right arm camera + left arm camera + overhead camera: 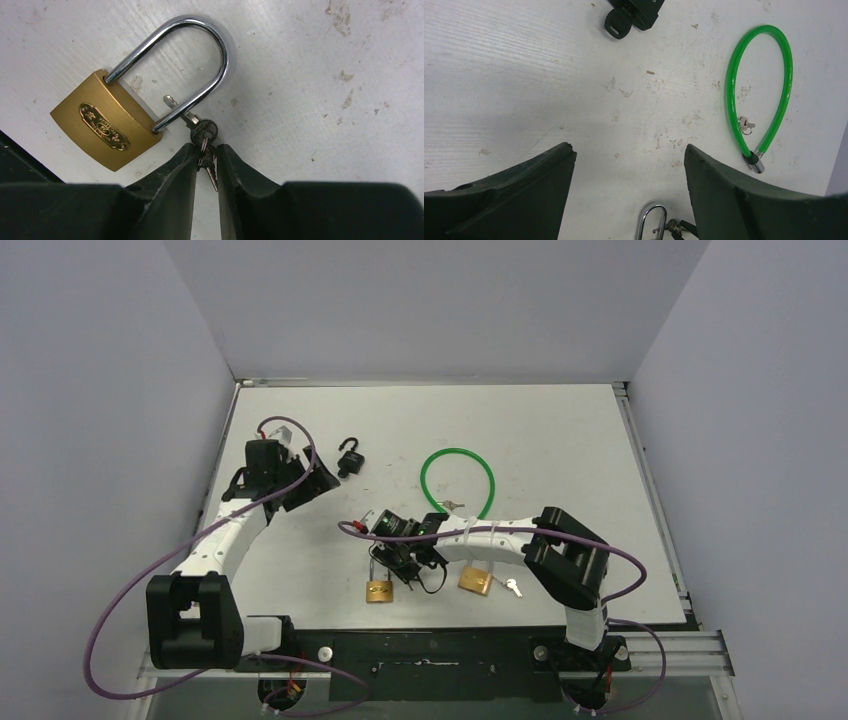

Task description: Unlock with the key

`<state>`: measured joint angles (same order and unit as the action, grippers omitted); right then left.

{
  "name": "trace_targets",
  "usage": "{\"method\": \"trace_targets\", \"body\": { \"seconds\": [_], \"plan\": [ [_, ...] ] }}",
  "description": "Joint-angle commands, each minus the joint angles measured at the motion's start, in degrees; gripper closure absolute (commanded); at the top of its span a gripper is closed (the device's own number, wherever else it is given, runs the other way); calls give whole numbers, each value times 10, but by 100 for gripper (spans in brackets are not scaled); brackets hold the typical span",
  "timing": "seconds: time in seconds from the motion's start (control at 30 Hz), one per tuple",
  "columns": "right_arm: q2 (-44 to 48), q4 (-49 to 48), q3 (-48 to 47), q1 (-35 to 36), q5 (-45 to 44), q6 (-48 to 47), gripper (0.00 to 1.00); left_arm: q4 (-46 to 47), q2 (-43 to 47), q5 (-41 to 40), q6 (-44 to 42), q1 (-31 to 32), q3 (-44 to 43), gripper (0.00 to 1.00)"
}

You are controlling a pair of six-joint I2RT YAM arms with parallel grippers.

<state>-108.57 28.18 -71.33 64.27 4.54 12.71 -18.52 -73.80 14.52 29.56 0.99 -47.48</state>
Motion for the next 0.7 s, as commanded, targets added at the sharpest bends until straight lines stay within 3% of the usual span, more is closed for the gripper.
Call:
{"method": "trace_targets", "body": {
  "seconds": [0.0,0.33,0.67],
  "plan": [
    [-7,-20,-9,3,-37,5,80,21,13,-3,1,-4,2,23],
    [5,-35,5,2,-38,8,100,22,19,-4,6,-3,3,23],
    [87,-108,74,-17,-43,26,100,24,44,-38,65,-4,17,23]
  ]
}}
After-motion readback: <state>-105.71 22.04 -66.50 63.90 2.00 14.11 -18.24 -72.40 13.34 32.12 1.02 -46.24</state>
